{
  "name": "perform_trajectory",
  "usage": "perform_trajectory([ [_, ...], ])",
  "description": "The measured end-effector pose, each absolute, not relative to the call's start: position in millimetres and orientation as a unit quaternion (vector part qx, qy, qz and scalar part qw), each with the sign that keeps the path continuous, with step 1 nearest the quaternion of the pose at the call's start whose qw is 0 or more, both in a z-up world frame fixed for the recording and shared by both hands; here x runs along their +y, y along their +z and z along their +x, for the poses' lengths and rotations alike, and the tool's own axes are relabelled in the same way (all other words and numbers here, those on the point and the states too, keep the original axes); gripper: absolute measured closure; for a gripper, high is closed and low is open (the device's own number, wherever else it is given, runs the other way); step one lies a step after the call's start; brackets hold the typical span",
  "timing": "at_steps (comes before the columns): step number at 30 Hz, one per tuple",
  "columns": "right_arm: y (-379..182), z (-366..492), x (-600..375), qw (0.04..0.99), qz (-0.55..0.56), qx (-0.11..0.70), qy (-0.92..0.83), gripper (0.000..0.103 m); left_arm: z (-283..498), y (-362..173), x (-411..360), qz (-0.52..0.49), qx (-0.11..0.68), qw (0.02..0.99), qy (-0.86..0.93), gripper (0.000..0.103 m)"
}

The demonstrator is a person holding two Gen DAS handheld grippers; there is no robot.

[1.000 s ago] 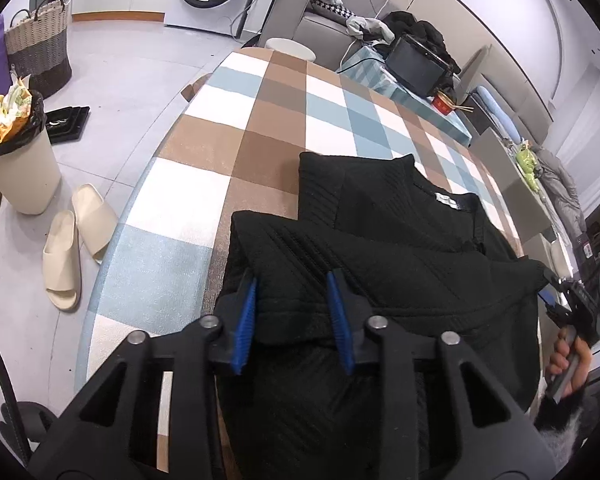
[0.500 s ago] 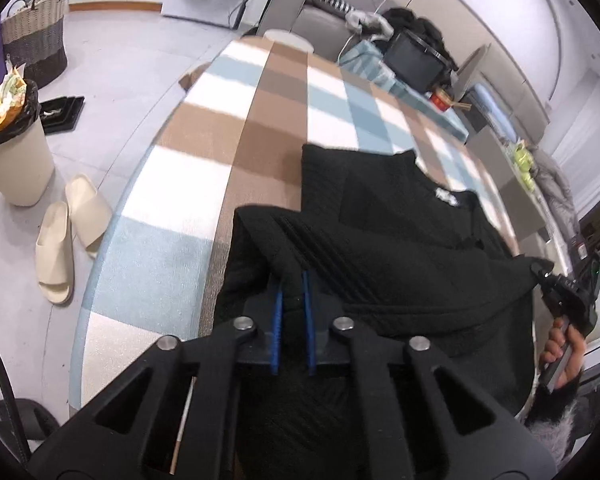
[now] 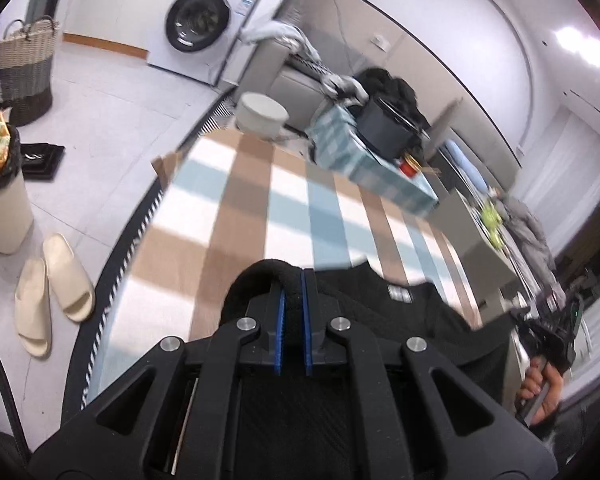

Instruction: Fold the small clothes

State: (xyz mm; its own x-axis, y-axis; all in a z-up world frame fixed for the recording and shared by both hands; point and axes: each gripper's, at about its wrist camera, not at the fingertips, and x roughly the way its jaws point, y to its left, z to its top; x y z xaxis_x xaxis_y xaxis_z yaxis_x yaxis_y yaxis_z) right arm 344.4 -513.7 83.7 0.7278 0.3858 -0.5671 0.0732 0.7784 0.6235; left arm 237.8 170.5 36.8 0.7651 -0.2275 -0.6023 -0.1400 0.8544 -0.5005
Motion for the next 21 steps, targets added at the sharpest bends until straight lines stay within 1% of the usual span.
perform_trajectory([
  [1,75.3,357.5,-518.0,0.860,0.340,0.373,0.073,0.097,245.5,35.2,171.3,-0.271,0.344,0.899,-0.021,0.098],
  [2,66.3,368.6,-521.5,0.850,0.348,0.392,0.052,0.092,254.2,31.0,171.2,-0.270,0.353,0.896,-0.018,0.097],
  [4,49.3,380.1,-526.8,0.833,0.353,0.426,0.017,0.092,267.8,18.1,169.9,-0.268,0.383,0.884,-0.009,0.096],
  [5,44.5,380.5,-528.4,0.828,0.356,0.432,0.019,0.090,272.7,10.3,167.9,-0.262,0.404,0.876,-0.003,0.093],
  [6,41.3,379.2,-529.2,0.825,0.356,0.439,0.021,0.080,274.2,3.8,165.7,-0.257,0.417,0.872,-0.001,0.088],
  [7,39.4,374.8,-529.3,0.823,0.352,0.444,0.026,0.076,273.7,-2.4,164.0,-0.251,0.426,0.869,-0.002,0.085],
  [8,40.0,369.7,-530.1,0.827,0.348,0.441,0.031,0.064,270.9,-6.1,163.0,-0.246,0.429,0.869,0.001,0.075],
  [9,41.3,364.8,-530.7,0.831,0.341,0.438,0.032,0.056,267.9,-9.0,162.0,-0.240,0.430,0.870,0.008,0.059],
  [11,42.9,357.3,-533.3,0.835,0.334,0.437,0.032,0.056,259.8,-9.1,163.0,-0.235,0.417,0.878,0.015,0.044],
  [21,38.3,354.7,-532.1,0.826,0.336,0.450,0.042,0.056,241.1,-8.2,169.2,-0.237,0.416,0.878,0.012,0.043],
])
